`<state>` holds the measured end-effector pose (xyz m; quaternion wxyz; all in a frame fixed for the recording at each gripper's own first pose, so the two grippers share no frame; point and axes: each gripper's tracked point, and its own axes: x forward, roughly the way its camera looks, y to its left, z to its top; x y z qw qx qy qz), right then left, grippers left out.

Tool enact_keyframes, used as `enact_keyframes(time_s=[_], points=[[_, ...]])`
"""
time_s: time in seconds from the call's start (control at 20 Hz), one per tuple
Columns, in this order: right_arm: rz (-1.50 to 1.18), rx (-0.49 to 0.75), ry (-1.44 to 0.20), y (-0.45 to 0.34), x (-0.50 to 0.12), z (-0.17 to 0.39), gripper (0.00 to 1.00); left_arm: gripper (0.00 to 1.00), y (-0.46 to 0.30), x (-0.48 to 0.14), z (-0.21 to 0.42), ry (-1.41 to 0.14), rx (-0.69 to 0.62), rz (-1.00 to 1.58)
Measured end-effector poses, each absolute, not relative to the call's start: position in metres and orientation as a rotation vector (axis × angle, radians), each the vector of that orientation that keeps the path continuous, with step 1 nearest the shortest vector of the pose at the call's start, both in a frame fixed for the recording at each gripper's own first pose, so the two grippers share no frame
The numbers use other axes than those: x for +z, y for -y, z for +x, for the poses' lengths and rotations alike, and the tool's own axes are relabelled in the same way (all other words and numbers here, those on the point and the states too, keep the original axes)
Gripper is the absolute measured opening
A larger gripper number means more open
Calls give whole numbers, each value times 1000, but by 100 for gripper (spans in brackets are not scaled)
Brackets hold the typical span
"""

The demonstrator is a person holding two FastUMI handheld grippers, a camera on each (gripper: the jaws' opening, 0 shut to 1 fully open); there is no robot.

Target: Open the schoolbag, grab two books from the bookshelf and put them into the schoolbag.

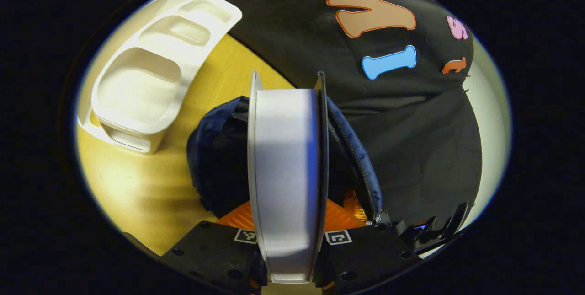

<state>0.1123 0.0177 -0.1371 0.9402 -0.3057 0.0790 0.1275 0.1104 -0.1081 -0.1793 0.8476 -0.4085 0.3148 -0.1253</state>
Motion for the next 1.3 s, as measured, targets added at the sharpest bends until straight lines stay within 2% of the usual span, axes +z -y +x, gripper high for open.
enact_keyframes(time_s=[0.15, 0.2, 0.5, 0.55, 0.65, 0.7, 0.8, 1.0, 1.05, 1.15, 1.25, 1.3], points=[[-627, 285, -151, -23, -140, 110, 0, 37, 118, -202, 135, -662, -260, -886], [-625, 294, -148, -26, -141, 109, 3, 37, 122, -208, 144, -665, -262, -886], [-582, 320, -127, -30, -137, 107, 3, 36, 150, -229, 169, -659, -299, -844], [-580, 319, -125, -29, -137, 107, 0, 37, 152, -229, 173, -646, -304, -852], [-572, 328, -129, -29, -137, 106, 5, 38, 154, -233, 181, -626, -304, -882], [-570, 333, -133, -30, -140, 105, 3, 36, 156, -237, 183, -625, -306, -900], [-565, 343, -141, -33, -143, 103, 0, 36, 156, -247, 189, -639, -293, -905], [-568, 332, -151, -32, -148, 103, 3, 39, 154, -260, 195, -658, -259, -865], [-561, 325, -156, -30, -147, 104, 3, 43, 150, -268, 194, -673, -221, -824], [-555, 310, -163, -28, -147, 108, 3, 59, 132, -274, 188, -704, -161, -721], [-547, 301, -168, -25, -147, 109, 1, 84, 122, -268, 176, -702, -143, -669], [-547, 300, -169, -26, -148, 110, 3, 97, 122, -265, 176, -700, -140, -650]])
